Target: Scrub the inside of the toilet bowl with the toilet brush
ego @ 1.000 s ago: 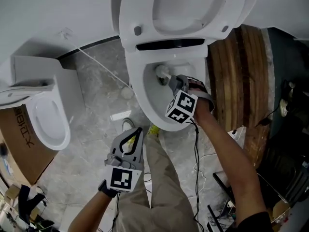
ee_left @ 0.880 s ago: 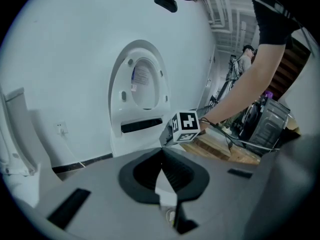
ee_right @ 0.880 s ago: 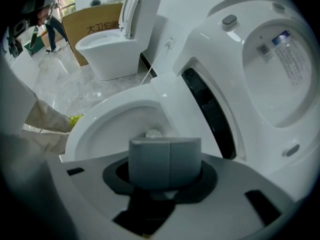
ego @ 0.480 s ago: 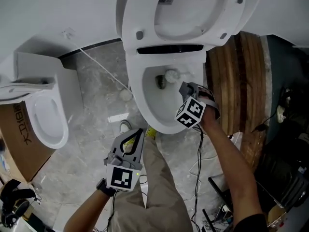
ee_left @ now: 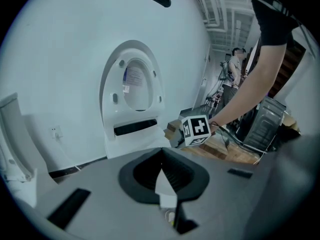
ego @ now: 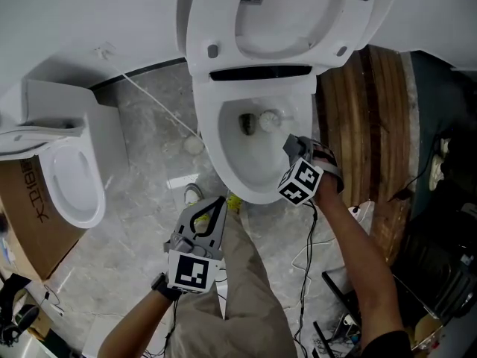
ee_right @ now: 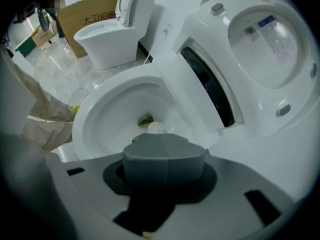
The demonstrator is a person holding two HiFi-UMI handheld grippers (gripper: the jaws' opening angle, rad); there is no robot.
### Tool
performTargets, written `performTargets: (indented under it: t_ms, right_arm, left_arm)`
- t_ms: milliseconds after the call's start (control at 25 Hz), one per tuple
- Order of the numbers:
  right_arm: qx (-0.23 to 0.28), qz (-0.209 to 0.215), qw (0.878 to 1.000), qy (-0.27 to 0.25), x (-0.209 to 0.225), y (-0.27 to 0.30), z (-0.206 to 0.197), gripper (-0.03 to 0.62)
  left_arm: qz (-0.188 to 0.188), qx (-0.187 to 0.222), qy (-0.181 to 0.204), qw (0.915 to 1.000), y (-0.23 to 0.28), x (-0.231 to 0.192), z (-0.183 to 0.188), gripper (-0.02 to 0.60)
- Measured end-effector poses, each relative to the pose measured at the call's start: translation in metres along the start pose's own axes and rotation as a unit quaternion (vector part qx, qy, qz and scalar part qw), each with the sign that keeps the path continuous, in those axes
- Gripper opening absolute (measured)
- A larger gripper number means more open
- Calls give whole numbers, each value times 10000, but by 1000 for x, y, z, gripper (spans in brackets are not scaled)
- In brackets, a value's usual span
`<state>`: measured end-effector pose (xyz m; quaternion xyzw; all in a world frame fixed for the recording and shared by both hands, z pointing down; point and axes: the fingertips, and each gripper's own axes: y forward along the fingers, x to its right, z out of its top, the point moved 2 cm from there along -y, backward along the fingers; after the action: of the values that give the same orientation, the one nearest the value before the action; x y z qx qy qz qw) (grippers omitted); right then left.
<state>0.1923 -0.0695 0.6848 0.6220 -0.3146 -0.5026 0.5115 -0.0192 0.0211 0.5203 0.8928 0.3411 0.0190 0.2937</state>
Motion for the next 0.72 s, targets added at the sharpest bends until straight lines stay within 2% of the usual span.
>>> performTargets:
  t_ms: [400,720]
  right_arm:
    - [-226,314,9992,45,-36,-11,-13,152]
    - [-212,595,9980,37,-64,-15,-12,152]
  left_arm:
    - [-47,-13,6,10000,-1,2,-1,9]
    - [-59,4,6,10000,2,1,-1,9]
